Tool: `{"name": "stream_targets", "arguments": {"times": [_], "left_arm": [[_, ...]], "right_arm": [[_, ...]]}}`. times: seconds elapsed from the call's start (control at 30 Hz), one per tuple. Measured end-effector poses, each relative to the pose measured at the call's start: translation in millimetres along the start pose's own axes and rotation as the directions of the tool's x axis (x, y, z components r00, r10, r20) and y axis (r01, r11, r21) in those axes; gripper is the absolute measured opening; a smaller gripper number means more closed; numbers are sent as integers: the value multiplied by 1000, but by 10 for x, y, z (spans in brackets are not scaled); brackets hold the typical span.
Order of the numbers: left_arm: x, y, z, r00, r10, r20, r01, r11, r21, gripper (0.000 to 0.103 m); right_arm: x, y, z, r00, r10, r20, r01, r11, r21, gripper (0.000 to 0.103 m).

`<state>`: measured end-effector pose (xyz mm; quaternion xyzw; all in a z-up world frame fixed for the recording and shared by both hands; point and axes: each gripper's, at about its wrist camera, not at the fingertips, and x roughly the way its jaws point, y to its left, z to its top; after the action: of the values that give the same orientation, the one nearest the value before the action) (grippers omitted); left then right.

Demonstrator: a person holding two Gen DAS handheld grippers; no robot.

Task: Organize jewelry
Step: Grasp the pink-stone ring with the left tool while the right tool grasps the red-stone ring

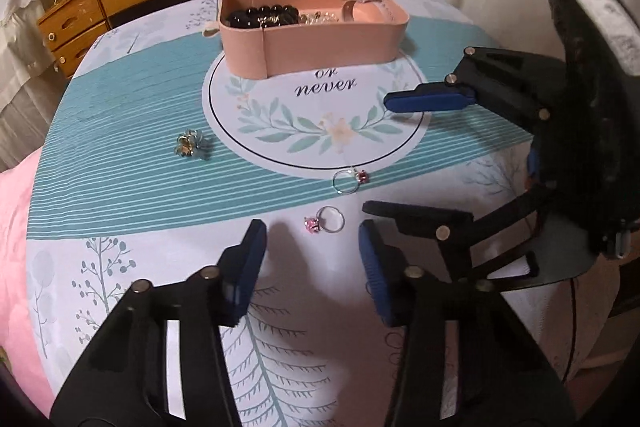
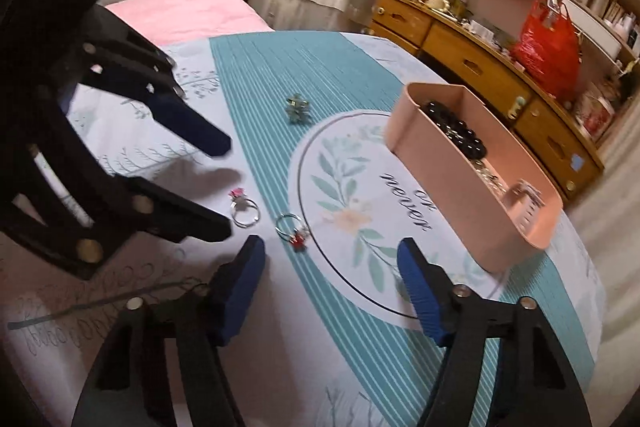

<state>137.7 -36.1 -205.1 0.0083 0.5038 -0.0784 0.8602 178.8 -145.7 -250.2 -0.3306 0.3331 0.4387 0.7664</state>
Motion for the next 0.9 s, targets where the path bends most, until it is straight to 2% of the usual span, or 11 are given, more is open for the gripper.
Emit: {"name": "stream_targets", "arguments": {"times": [0.07, 0.17, 0.4, 0.6, 0.77, 0.9], "left_arm": [[25, -2, 12, 1000, 10, 2, -10, 1000, 1, 37], [60, -13, 45, 1000, 15, 1, -15, 1000, 8, 26], [114, -4, 81, 1000, 8, -11, -8, 1000, 3, 12], [104, 19, 58, 1000, 12, -6, -12, 1000, -10, 8], [98, 80, 60, 1000, -10, -5, 10, 998, -66, 6], [85, 89, 68, 1000, -18, -1, 18, 998, -64, 6]], "right_arm": [[25, 5, 16, 1000, 24, 7, -24, 1000, 0, 51], [28, 70, 45, 999, 48, 12, -48, 999, -13, 40], [101, -22, 73, 992, 125, 5, -126, 991, 37, 28], [138, -96, 83, 982, 189, 1, -188, 979, 78, 17], [180, -138, 108, 984, 176, -13, -173, 977, 127, 8], [205, -187, 137, 983, 180, -20, -173, 966, 191, 8]]}}
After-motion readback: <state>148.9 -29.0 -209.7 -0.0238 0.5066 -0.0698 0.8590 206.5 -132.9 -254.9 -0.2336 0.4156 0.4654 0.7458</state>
